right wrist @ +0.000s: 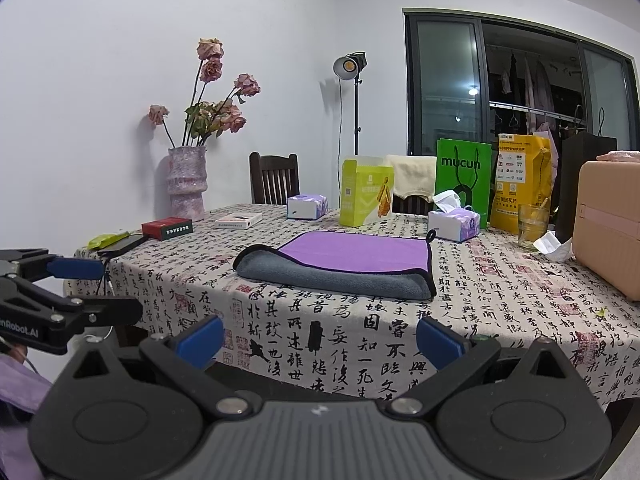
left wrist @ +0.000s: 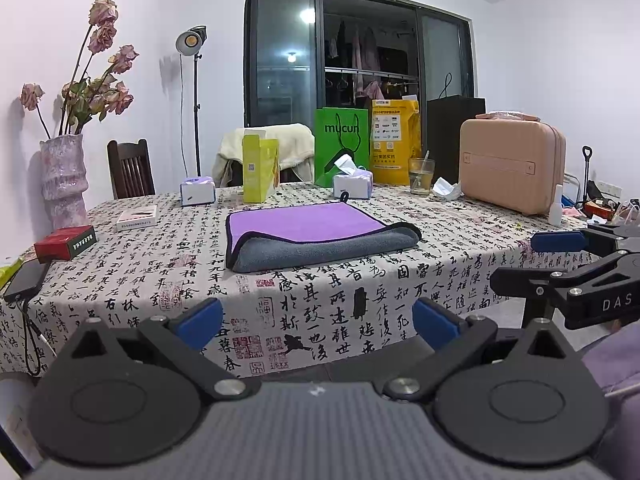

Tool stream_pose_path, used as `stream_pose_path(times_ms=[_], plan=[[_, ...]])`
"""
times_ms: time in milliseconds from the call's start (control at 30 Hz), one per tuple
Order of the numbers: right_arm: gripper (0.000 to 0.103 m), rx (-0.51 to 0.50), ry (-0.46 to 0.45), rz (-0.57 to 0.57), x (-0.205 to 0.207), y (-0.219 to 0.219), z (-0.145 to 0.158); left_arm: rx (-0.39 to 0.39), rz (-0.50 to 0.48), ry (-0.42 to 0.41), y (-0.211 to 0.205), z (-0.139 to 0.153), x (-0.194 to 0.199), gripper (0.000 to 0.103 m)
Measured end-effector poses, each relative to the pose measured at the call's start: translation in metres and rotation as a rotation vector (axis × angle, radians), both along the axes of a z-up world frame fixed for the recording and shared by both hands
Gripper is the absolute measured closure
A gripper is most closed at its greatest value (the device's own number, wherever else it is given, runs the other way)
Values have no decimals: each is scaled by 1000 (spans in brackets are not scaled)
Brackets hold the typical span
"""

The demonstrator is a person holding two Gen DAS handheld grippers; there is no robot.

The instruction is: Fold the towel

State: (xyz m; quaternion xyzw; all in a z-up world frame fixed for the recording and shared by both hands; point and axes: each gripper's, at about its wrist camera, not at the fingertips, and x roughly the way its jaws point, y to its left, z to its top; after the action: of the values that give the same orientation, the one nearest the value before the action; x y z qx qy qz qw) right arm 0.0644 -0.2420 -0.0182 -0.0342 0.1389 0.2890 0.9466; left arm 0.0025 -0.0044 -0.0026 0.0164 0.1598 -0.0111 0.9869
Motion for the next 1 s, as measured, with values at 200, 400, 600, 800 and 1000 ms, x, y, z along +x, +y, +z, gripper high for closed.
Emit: stream_pose_path(times_ms=[200,400,600,800,1000], plan=[[0,4,6,-5,2,0,-3,4,-6,5,-2,-2,2,0],[0,4,7,-5,2,0,-3,5,-6,5,-2,-2,2,0],[0,2,4,-3,3,-1,-3,65,-7,-26,-5,-2,3,0],[0,-28,-31,-23,6,-2,-7,97,-6,-34,0,-4,11,0],[0,-17,-19,-45,19,-10,-12,81,19,-23,8,-7,30,0]])
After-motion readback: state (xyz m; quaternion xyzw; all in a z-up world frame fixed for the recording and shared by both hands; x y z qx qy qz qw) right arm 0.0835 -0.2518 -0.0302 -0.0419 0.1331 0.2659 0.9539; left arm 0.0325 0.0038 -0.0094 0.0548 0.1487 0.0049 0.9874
